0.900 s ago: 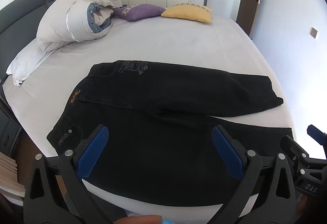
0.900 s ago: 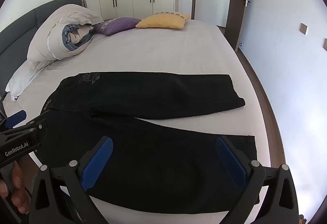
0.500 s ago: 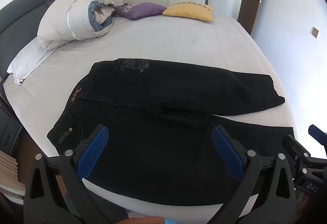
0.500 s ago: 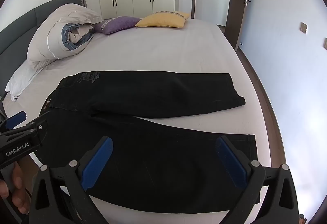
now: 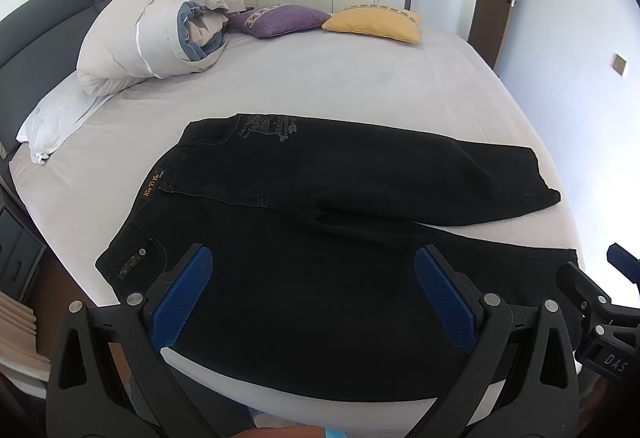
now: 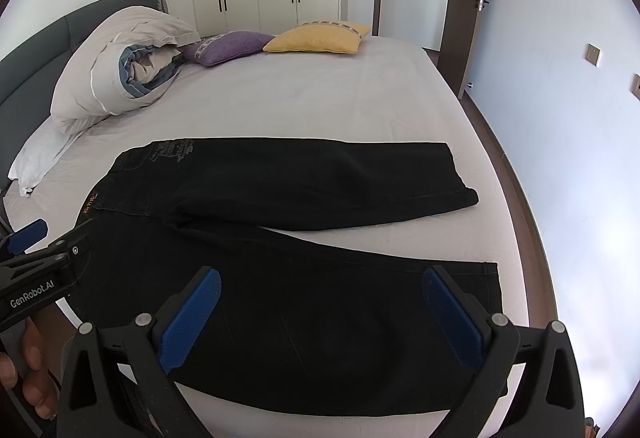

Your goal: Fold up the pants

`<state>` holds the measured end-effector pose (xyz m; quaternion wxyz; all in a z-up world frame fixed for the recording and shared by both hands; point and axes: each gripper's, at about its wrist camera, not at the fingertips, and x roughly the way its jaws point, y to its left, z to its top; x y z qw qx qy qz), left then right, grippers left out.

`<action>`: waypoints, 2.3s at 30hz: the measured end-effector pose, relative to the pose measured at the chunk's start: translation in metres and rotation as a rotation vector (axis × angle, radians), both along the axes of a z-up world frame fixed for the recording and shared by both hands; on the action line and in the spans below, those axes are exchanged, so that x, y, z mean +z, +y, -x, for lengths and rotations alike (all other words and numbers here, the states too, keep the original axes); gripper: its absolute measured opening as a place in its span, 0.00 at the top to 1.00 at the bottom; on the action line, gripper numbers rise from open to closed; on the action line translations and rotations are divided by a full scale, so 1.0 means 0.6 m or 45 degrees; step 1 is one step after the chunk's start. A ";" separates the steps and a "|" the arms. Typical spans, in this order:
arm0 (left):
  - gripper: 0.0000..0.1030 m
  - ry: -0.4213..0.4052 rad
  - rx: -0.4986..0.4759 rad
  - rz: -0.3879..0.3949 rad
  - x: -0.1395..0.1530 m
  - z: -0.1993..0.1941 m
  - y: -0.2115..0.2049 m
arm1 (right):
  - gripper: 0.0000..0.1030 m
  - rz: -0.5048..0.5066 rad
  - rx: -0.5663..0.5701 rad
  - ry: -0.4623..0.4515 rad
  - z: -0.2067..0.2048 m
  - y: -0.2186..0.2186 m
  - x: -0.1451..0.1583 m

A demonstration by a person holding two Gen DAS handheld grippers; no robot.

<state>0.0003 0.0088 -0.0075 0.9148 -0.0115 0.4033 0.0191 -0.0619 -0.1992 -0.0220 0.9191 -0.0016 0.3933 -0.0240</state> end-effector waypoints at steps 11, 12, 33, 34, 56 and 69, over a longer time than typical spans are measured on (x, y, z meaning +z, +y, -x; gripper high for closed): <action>0.00 -0.004 0.004 -0.006 0.003 0.000 -0.004 | 0.00 -0.001 -0.004 0.001 0.001 -0.007 -0.001; 0.00 -0.004 0.006 -0.006 0.005 -0.001 -0.004 | 0.00 -0.001 -0.004 0.001 0.001 -0.007 -0.001; 0.00 -0.002 0.010 -0.004 0.004 0.000 -0.002 | 0.00 -0.001 -0.004 0.005 0.000 -0.003 0.000; 0.00 -0.002 0.010 -0.003 0.004 0.000 -0.002 | 0.00 -0.001 -0.004 0.005 0.001 -0.004 0.000; 0.00 0.015 0.013 0.012 -0.011 -0.001 0.005 | 0.00 -0.010 -0.001 0.019 0.006 0.009 -0.014; 0.00 0.000 -0.051 0.091 -0.036 -0.038 0.020 | 0.00 0.002 0.053 0.048 -0.024 0.011 -0.029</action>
